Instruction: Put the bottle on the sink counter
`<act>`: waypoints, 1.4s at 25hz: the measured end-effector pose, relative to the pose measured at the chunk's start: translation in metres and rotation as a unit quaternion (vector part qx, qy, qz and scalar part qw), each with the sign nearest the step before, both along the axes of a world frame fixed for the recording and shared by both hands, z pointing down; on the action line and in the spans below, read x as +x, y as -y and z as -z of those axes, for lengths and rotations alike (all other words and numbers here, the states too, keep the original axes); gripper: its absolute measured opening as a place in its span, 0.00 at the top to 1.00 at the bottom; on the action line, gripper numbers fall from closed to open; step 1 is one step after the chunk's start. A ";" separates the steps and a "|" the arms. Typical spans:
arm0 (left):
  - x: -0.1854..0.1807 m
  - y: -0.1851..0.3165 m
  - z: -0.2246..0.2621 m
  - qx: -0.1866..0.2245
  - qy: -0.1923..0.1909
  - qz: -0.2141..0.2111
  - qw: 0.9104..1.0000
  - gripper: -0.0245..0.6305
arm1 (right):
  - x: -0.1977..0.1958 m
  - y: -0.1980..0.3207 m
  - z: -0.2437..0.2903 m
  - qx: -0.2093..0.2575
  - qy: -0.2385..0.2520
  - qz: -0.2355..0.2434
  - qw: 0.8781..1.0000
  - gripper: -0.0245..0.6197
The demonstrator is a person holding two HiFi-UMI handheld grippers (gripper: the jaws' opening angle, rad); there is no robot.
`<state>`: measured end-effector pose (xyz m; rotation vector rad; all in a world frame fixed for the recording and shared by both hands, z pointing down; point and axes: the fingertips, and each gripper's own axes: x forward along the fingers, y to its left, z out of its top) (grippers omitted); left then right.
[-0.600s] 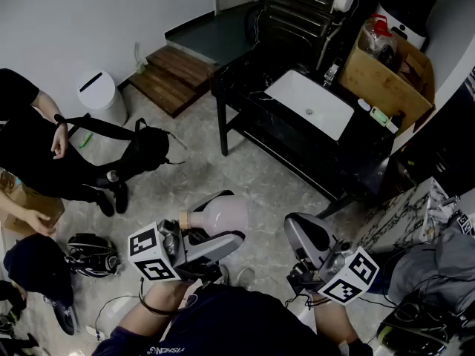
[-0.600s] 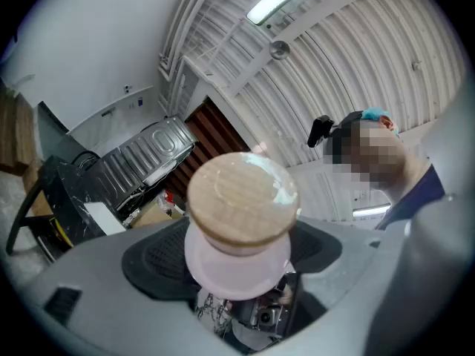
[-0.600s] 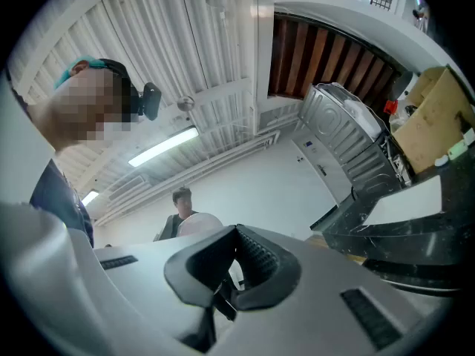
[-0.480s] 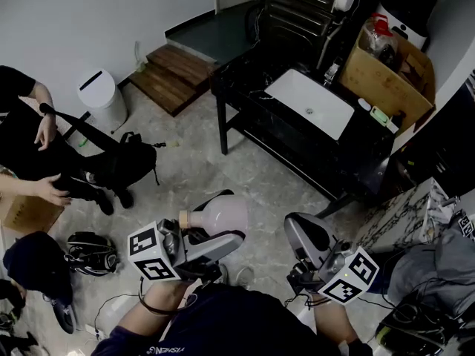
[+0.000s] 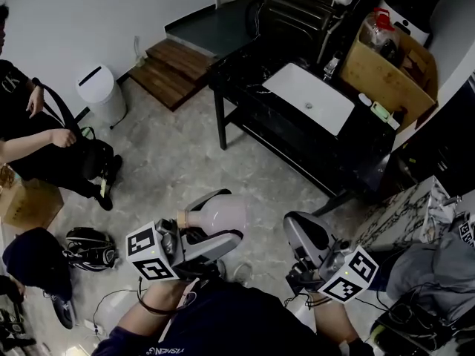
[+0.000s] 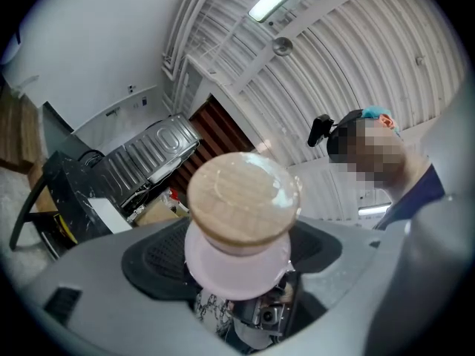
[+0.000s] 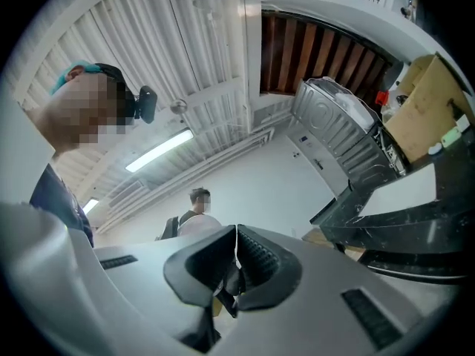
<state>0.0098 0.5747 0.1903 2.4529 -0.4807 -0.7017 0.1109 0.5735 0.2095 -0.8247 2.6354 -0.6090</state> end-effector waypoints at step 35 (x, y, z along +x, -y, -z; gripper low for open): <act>-0.057 0.153 -0.039 -0.030 0.001 0.018 0.999 0.37 | -0.048 0.156 -0.039 -0.043 -0.003 0.003 0.999 0.92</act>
